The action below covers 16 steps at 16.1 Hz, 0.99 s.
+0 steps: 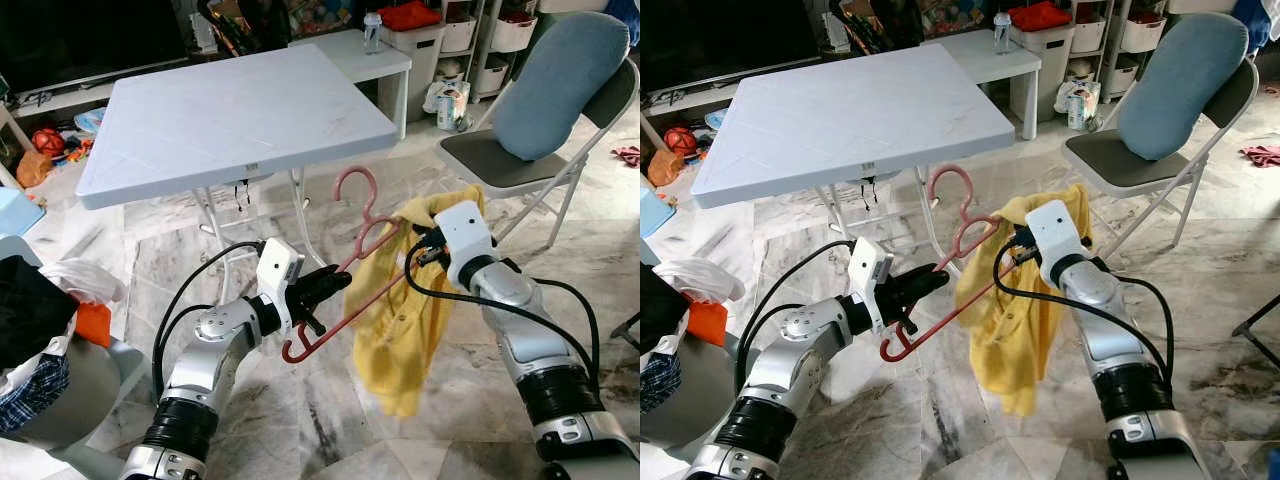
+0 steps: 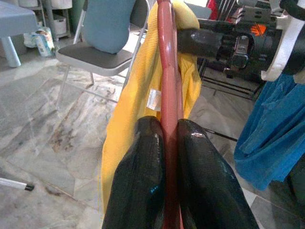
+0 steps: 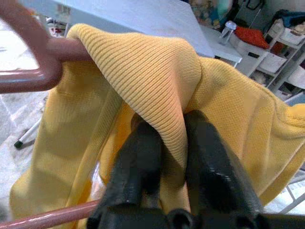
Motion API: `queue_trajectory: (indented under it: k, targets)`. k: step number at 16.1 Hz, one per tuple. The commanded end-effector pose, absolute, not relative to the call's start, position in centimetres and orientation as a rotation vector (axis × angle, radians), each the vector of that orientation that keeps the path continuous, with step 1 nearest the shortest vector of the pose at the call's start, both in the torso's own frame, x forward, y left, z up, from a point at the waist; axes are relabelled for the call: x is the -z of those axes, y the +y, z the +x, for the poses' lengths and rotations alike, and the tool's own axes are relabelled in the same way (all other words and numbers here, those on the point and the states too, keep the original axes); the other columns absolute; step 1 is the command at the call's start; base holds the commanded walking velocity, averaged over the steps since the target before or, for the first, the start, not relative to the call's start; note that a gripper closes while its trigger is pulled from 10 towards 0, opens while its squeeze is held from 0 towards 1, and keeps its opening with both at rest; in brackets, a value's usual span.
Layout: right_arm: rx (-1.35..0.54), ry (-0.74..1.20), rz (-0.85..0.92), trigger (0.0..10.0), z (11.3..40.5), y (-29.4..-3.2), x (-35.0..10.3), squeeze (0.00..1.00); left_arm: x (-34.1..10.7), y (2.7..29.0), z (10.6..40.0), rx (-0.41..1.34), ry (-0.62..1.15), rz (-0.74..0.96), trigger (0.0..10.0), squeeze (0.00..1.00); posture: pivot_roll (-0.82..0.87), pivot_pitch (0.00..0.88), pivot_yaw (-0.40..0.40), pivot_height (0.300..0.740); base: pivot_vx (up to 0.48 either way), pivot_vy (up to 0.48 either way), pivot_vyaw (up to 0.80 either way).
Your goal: Hang hanger
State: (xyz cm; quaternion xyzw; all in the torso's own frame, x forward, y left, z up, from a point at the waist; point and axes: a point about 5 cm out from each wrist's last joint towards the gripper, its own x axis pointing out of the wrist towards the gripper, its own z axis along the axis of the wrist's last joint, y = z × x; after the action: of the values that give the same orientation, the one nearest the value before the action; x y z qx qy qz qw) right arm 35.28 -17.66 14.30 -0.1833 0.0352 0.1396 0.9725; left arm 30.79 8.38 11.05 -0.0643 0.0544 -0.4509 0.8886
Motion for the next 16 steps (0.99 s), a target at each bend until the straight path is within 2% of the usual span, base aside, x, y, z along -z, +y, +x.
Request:
queue_trajectory:
  k: [1, 3, 5, 10, 13, 15, 16]
  targets:
    - [-0.26, 0.029, -0.377, 0.0, 35.8, -18.0, -15.6, 0.0, -11.6, 8.8, 30.9, 0.938, 0.075, -0.129, 0.0, 0.0, -0.13, 0.0, 0.047, 0.74, 0.0, 0.0, 0.0]
    - [-0.224, 0.0, -0.376, 0.0, 36.1, -18.5, -16.4, 0.0, -11.4, 8.9, 30.9, 0.926, 0.081, -0.122, 0.0, 0.0, -0.13, 0.0, 0.046, 0.74, 0.0, 0.0, 0.0]
    - [-0.198, 0.001, -0.281, 0.0, 36.3, -19.1, -17.2, 0.0, -10.3, 9.3, 30.5, 0.921, 0.134, -0.089, 0.0, 0.0, -0.13, 0.0, 0.043, 0.74, 0.0, 0.0, 0.0]
    - [0.071, 0.012, -0.203, 0.0, 37.6, -22.6, -18.8, 0.0, -9.2, 10.2, 28.1, 0.981, 0.184, -0.017, 0.0, 0.0, -0.12, 0.0, 0.037, 0.74, 0.0, 0.0, 0.0]
    - [0.132, 0.027, -0.207, 0.0, 37.7, -23.1, -18.5, 0.0, -8.7, 11.2, 26.8, 1.008, 0.213, 0.03, 0.0, 0.0, -0.11, 0.0, 0.032, 0.74, 0.0, 0.0, 0.0]
    - [0.21, 0.056, -0.256, 0.0, 37.7, -23.9, -17.9, 0.0, -8.8, 12.1, 26.6, 0.945, 0.203, 0.027, 0.0, 0.0, -0.11, 0.0, 0.031, 0.74, 0.0, 0.0, 0.0]
    - [0.294, 0.096, -0.254, 0.0, 37.4, -25.1, -17.2, 0.0, -9.3, 12.3, 26.1, 0.931, 0.179, 0.022, 0.0, 0.0, -0.11, 0.0, 0.03, 0.74, 0.0, 0.0, 0.0]
